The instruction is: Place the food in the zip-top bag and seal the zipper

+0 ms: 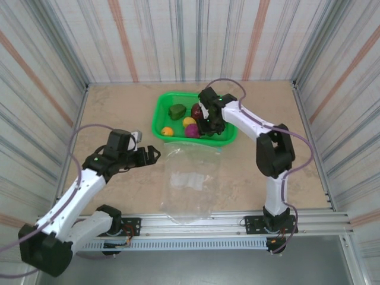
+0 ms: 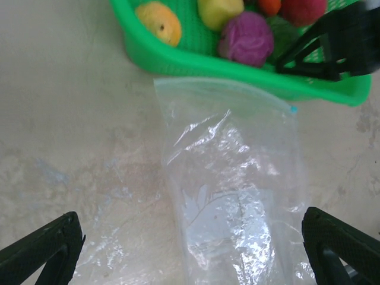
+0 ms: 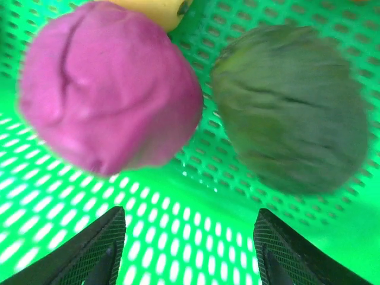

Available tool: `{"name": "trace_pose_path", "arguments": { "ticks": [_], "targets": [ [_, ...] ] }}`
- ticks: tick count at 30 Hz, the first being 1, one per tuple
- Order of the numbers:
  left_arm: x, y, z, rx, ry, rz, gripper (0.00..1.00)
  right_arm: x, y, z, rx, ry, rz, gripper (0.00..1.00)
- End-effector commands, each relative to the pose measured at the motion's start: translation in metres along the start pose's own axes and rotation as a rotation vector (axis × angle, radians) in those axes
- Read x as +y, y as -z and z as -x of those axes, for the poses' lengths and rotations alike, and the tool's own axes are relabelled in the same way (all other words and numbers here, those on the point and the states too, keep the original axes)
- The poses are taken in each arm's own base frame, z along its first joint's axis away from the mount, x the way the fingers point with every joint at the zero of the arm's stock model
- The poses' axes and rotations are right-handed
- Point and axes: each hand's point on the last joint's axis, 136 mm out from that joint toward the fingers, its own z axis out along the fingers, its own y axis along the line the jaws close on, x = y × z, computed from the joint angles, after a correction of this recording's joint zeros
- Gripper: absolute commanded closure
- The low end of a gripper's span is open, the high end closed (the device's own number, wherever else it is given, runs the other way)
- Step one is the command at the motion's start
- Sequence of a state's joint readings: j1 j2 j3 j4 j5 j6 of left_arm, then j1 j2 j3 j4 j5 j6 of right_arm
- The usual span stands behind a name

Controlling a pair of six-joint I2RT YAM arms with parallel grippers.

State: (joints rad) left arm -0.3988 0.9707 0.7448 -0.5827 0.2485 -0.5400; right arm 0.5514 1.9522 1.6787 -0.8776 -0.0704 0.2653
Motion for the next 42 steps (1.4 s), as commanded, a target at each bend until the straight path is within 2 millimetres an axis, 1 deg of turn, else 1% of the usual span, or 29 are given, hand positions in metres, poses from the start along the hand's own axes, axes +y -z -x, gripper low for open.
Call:
{"name": "trace_pose_path", "arguments": {
  "ticks": [1,4,6,10,11,12,13,14,15,16,17,18,19,20,22,27,28,30,31,34,36,38,40,42],
  "targets": [
    [-0.01,-0.024,-0.006,0.049,0.058,-0.041,0.08,0.007,0.056,0.011,-0.175,-0.043,0.041,0.36],
    [-0.015,-0.047,-0.011,0.1,0.038,-0.033,0.13,0.016,0.076,-0.001,-0.222,-0.054,0.108,0.3],
    [-0.016,-0.066,-0.017,0.142,0.05,-0.04,0.15,0.019,0.087,-0.011,-0.233,-0.065,0.134,0.28],
    [0.0,-0.106,-0.035,0.231,0.093,0.024,0.16,0.029,0.111,-0.029,-0.279,-0.032,0.17,0.27],
    [0.002,-0.113,-0.037,0.245,0.106,0.025,0.16,0.031,0.118,-0.032,-0.295,-0.022,0.178,0.26],
    [-0.001,-0.121,-0.038,0.255,0.116,-0.001,0.18,0.034,0.125,-0.036,-0.308,-0.012,0.186,0.25],
    [-0.006,-0.127,-0.04,0.265,0.127,-0.032,0.22,0.034,0.128,-0.038,-0.316,-0.008,0.189,0.25],
    [-0.015,-0.133,-0.038,0.267,0.136,-0.088,0.32,0.035,0.131,-0.042,-0.318,-0.003,0.193,0.26],
    [-0.026,-0.137,-0.036,0.267,0.138,-0.149,0.46,0.035,0.133,-0.046,-0.318,0.001,0.194,0.26],
    [-0.03,-0.138,-0.033,0.267,0.14,-0.168,0.54,0.034,0.135,-0.048,-0.32,0.004,0.195,0.26],
    [-0.034,-0.137,-0.029,0.261,0.135,-0.176,0.65,0.033,0.135,-0.051,-0.322,0.007,0.193,0.27],
    [-0.037,-0.134,-0.022,0.243,0.12,-0.179,0.75,0.033,0.136,-0.054,-0.326,0.012,0.194,0.27],
    [-0.037,-0.131,-0.016,0.223,0.106,-0.168,0.8,0.032,0.137,-0.056,-0.332,0.013,0.196,0.28],
    [-0.038,-0.124,-0.008,0.193,0.083,-0.155,0.88,0.031,0.138,-0.058,-0.338,0.014,0.194,0.28],
    [-0.042,-0.11,0.01,0.141,0.024,-0.133,0.99,0.029,0.139,-0.061,-0.346,0.015,0.189,0.29],
    [-0.049,-0.063,0.054,0.002,-0.185,-0.05,1.0,0.022,0.142,-0.063,-0.372,0.016,0.161,0.3],
    [-0.052,-0.053,0.06,-0.028,-0.233,-0.045,1.0,0.021,0.141,-0.063,-0.377,0.018,0.155,0.3],
    [-0.06,-0.033,0.074,-0.112,-0.368,-0.038,1.0,0.018,0.141,-0.062,-0.393,0.023,0.142,0.3],
    [-0.064,-0.026,0.078,-0.15,-0.436,-0.042,1.0,0.018,0.142,-0.061,-0.4,0.028,0.145,0.3],
    [-0.083,-0.004,0.082,-0.276,-0.73,-0.044,1.0,0.021,0.14,-0.058,-0.408,0.039,0.166,0.3],
    [-0.097,0.008,0.076,-0.345,-0.936,-0.046,1.0,0.02,0.139,-0.056,-0.425,0.038,0.166,0.31],
    [-0.107,0.016,0.071,-0.395,-1.049,-0.07,1.0,0.02,0.137,-0.054,-0.444,0.041,0.179,0.31],
    [-0.11,0.021,0.069,-0.422,-1.087,-0.083,1.0,0.018,0.136,-0.052,-0.455,0.021,0.201,0.3],
    [-0.116,0.029,0.065,-0.446,-1.12,-0.144,1.0,0.013,0.133,-0.049,-0.449,-0.024,0.241,0.31]
  ]
}}
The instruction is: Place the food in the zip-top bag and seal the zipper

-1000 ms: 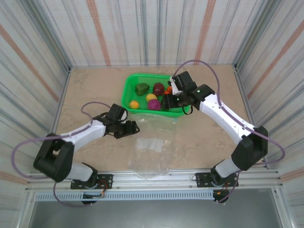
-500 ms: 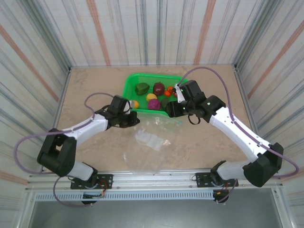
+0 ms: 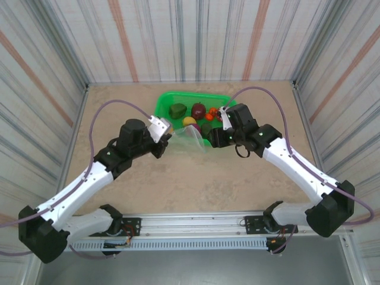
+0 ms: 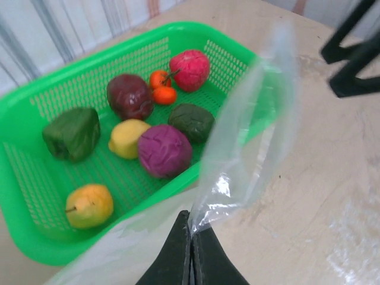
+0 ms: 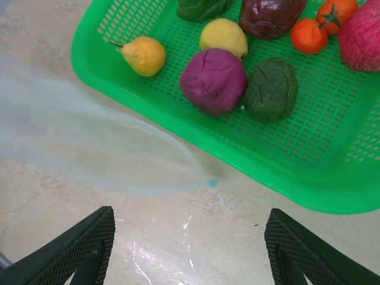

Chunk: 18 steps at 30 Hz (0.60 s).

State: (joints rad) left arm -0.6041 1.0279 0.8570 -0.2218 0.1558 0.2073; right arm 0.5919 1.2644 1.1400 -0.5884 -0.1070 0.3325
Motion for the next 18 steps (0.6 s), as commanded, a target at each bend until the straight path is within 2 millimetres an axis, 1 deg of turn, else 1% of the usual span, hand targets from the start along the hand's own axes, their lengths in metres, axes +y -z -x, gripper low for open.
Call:
{"name": "trace_pose_path", "arguments": {
  "ticks": [1,5,7,10,11,13,14,16,18],
  "targets": [
    [-0.005,0.009,0.009,-0.085,-0.178,-0.038,1.0,-0.004,0.005,0.013,-0.055,-0.061,0.065,0.31],
    [-0.014,0.018,0.016,-0.175,-0.192,-0.107,1.0,-0.013,0.001,0.012,-0.077,-0.131,0.124,0.32],
    [-0.017,0.019,0.018,-0.21,-0.191,-0.125,1.0,-0.008,-0.001,0.008,-0.089,-0.101,0.158,0.34],
    [-0.019,0.023,0.021,-0.252,-0.175,-0.161,1.0,0.011,-0.001,-0.002,-0.1,0.027,0.207,0.35],
    [-0.019,0.024,0.021,-0.26,-0.173,-0.173,1.0,0.018,-0.002,-0.008,-0.108,0.092,0.224,0.38],
    [-0.019,0.025,0.023,-0.277,-0.177,-0.172,1.0,0.032,-0.006,-0.018,-0.141,0.247,0.253,0.48],
    [-0.018,0.024,0.023,-0.286,-0.183,-0.169,1.0,0.04,-0.01,-0.023,-0.153,0.349,0.26,0.51],
    [-0.015,0.021,0.022,-0.301,-0.169,-0.161,1.0,0.05,-0.017,-0.028,-0.145,0.461,0.26,0.51],
    [-0.013,0.02,0.022,-0.305,-0.151,-0.169,1.0,0.05,-0.025,-0.027,-0.121,0.46,0.262,0.51]
  ]
}}
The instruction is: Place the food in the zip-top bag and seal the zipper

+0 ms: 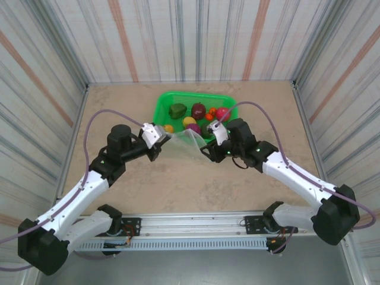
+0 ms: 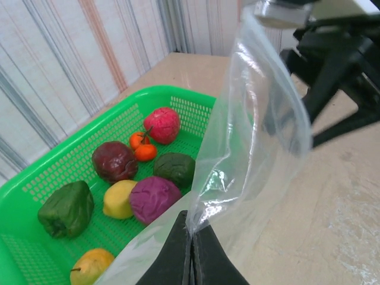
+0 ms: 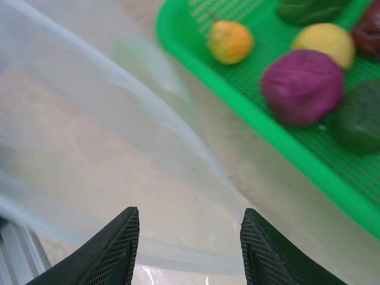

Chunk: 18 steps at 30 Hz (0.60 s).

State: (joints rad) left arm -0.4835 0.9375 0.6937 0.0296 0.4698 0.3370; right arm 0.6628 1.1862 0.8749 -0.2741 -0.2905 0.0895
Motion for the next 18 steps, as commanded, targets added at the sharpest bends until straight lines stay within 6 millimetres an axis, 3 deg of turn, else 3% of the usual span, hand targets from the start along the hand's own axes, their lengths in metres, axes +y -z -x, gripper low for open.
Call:
{"name": "trace_pose_path", "arguments": {
  "ticks": [1,6,8,13,14,16,18],
  "targets": [
    [-0.001,0.002,0.014,-0.077,-0.014,-0.027,1.0,-0.001,-0.01,0.013,-0.026,0.145,0.003,0.5],
    [-0.002,0.006,0.015,-0.094,-0.02,-0.017,1.0,-0.004,-0.02,0.011,-0.02,0.173,0.013,0.49],
    [-0.001,0.007,0.013,-0.095,-0.022,-0.002,1.0,-0.002,-0.021,0.011,-0.027,0.165,0.045,0.54],
    [0.003,0.006,0.009,-0.077,-0.01,0.022,0.99,0.012,-0.017,0.018,-0.054,0.123,0.139,0.89],
    [0.008,0.004,0.008,-0.065,0.002,0.059,0.86,0.014,-0.015,0.019,-0.057,0.117,0.148,0.93],
    [0.029,0.006,0.007,-0.035,0.056,0.199,0.51,0.02,-0.009,0.023,-0.062,0.094,0.162,0.98],
    [0.041,0.013,0.013,-0.025,0.103,0.27,0.37,0.022,-0.003,0.028,-0.067,0.058,0.16,1.0]
  ]
}}
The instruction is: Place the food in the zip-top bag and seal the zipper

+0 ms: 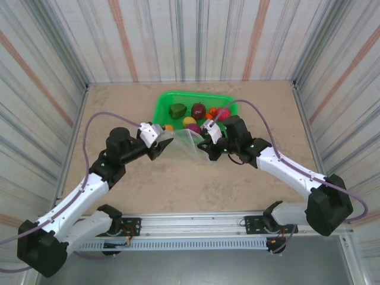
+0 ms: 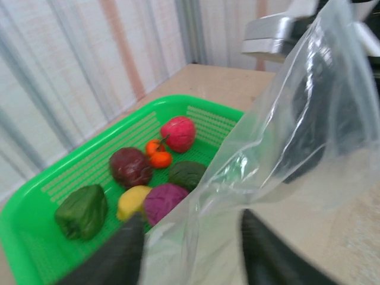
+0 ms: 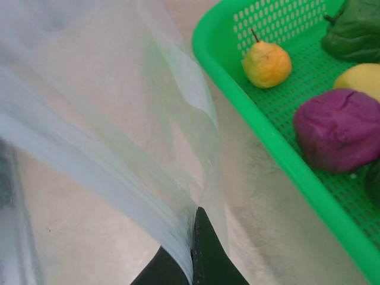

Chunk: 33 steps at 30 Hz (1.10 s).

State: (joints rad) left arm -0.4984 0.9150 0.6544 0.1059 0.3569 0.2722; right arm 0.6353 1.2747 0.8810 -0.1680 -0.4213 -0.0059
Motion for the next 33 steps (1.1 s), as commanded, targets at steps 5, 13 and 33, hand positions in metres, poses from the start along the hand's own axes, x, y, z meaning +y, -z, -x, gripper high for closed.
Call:
{"name": "trace_pose_path", "arguments": {
  "ticks": [5,13,33],
  "targets": [
    [0.061,0.031,0.027,0.117,0.273,0.35,0.29,0.002,0.033,0.037,-0.036,-0.231,-0.063,1.0],
    [0.049,0.057,0.049,0.238,0.413,0.302,0.31,-0.002,0.047,0.055,-0.017,-0.596,-0.194,1.0],
    [-0.037,0.042,0.04,0.543,0.787,0.228,0.07,0.062,0.0,0.071,0.052,-0.677,-0.104,1.0]
  ]
}}
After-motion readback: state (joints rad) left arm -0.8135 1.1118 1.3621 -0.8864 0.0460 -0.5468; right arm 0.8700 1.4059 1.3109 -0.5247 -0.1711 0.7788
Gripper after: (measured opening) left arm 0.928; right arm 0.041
